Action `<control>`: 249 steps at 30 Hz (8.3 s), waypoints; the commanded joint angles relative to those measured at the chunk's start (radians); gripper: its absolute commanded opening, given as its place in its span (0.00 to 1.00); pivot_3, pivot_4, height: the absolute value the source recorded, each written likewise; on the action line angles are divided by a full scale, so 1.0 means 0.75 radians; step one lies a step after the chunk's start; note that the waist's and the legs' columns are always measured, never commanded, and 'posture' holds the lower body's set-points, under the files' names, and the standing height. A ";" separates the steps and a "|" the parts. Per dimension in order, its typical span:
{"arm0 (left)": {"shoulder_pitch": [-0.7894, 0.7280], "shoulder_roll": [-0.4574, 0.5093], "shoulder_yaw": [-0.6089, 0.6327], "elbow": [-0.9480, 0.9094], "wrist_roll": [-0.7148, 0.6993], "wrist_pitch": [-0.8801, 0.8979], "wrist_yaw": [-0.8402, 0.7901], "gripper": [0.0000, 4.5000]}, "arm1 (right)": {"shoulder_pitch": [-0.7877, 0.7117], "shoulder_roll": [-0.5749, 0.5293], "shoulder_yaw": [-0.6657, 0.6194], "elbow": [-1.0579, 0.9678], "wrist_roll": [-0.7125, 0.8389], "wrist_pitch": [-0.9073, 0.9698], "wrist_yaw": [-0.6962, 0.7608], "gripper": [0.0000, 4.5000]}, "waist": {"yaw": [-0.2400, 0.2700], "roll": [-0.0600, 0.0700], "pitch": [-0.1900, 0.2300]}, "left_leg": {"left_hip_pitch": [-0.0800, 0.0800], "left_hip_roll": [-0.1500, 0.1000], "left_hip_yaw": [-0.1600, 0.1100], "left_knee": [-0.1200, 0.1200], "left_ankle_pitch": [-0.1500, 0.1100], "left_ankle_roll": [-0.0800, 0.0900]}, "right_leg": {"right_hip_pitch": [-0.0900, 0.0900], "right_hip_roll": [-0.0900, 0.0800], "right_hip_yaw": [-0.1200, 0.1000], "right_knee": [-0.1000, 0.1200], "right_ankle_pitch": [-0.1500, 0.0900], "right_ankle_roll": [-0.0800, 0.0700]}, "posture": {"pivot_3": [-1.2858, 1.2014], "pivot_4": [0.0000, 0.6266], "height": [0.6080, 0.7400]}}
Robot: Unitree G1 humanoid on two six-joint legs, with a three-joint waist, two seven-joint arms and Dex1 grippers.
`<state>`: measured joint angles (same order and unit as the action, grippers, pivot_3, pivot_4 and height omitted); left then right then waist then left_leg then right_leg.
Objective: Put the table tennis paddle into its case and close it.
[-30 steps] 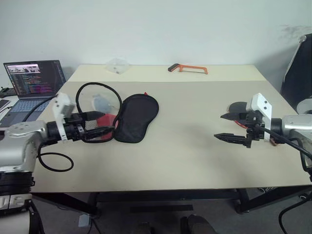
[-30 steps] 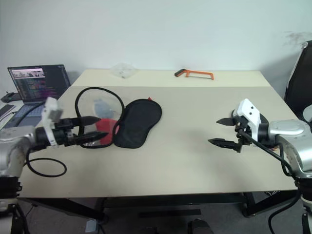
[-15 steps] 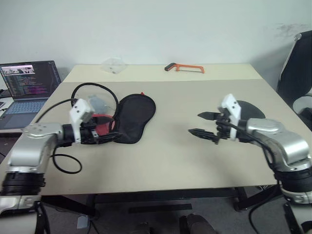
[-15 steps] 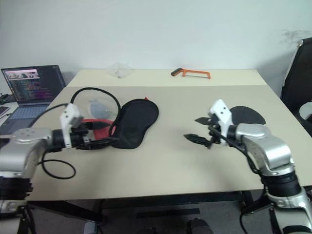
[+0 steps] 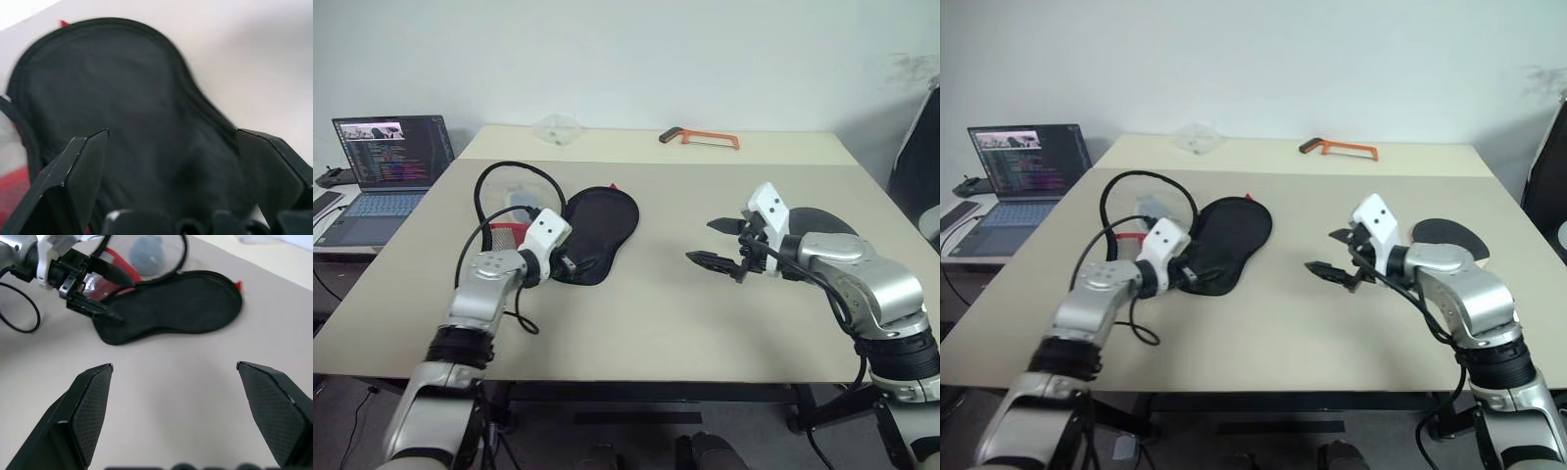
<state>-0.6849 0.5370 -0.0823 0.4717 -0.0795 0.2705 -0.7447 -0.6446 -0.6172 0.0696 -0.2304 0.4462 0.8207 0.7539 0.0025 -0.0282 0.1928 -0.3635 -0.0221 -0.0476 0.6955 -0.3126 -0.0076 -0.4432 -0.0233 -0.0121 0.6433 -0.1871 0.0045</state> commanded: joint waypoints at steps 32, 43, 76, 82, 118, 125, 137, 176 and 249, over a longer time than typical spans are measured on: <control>-0.483 -0.662 -0.107 0.495 0.118 0.038 0.281 0.01 | 0.003 -0.018 -0.041 -0.069 -0.002 -0.031 -0.031 1.00 | 0.025 0.001 -0.001 | -0.002 -0.007 -0.001 0.002 0.002 0.004 | 0.003 0.000 -0.001 -0.004 0.003 0.006 | 0.52 0.24 1.00; -0.789 -0.851 -0.033 0.995 0.165 -0.245 0.505 0.01 | 0.015 -0.036 -0.055 -0.103 -0.005 -0.016 -0.046 1.00 | -0.001 0.000 -0.001 | -0.002 -0.004 0.003 -0.002 0.000 0.007 | 0.001 0.000 -0.001 -0.006 -0.001 0.012 | 0.52 0.24 1.00; 0.083 0.274 0.400 -0.544 -0.236 0.862 -0.094 0.99 | 0.021 -0.012 0.016 -0.001 -0.017 -0.096 0.035 1.00 | -0.031 0.001 0.000 | 0.001 -0.001 0.000 -0.001 0.000 0.006 | 0.000 0.000 0.001 -0.001 -0.002 0.009 | 0.52 0.24 1.00; 0.047 0.330 0.504 -0.309 -0.247 0.765 -0.011 0.99 | 0.007 0.003 0.042 0.020 -0.027 -0.107 0.056 1.00 | -0.024 0.000 0.000 | 0.001 -0.002 -0.001 0.000 0.001 0.006 | 0.001 -0.001 0.000 -0.001 -0.002 0.008 | 0.52 0.24 1.00; -0.067 -0.075 0.319 -0.085 -0.323 0.649 0.084 0.01 | 0.018 -0.005 0.009 -0.027 -0.032 -0.076 0.050 1.00 | -0.003 0.000 0.000 | -0.001 -0.003 -0.001 0.000 0.001 0.006 | 0.001 -0.005 0.000 -0.001 0.002 0.003 | 0.52 0.24 1.00; -0.169 -0.298 0.212 0.148 -0.277 0.495 0.088 0.01 | 0.012 -0.003 0.009 -0.023 -0.034 -0.078 0.042 1.00 | -0.003 0.000 0.000 | 0.000 -0.004 -0.001 0.000 0.001 0.005 | 0.001 -0.005 0.000 -0.001 0.002 0.003 | 0.52 0.24 1.00; -0.535 -0.557 0.233 0.764 -0.232 0.063 0.018 0.01 | 0.023 -0.014 -0.006 -0.040 -0.033 -0.072 0.030 1.00 | -0.002 -0.001 0.001 | -0.002 -0.006 0.000 0.000 0.001 0.006 | 0.001 -0.003 -0.001 -0.003 0.002 0.004 | 0.52 0.24 1.00; 0.230 0.077 0.298 -0.652 -0.379 0.781 0.032 0.96 | -0.441 0.549 -0.273 1.146 -0.255 -0.224 -0.719 1.00 | -0.049 0.000 0.001 | -0.001 -0.002 0.002 -0.007 0.001 0.005 | -0.005 -0.004 0.004 0.001 0.004 0.000 | 0.52 0.24 1.00; 0.283 0.129 0.248 -0.757 -0.502 0.811 0.112 0.96 | -0.341 0.643 -0.455 0.956 -0.198 -0.043 -1.162 0.37 | -0.047 0.000 0.001 | -0.001 -0.001 0.001 -0.007 0.001 0.005 | -0.003 -0.002 0.003 -0.001 0.004 -0.001 | 0.52 0.24 1.00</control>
<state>-0.4479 0.6292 0.1005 -0.0869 -0.4595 0.9036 -0.6497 -0.8997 -0.1181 -0.2808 0.5519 0.2901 0.7691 -0.1319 -0.0328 -0.0282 0.1938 -0.3640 -0.0229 -0.0465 0.6901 -0.3117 -0.0039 -0.4454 -0.0247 -0.0101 0.6429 -0.1843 0.0038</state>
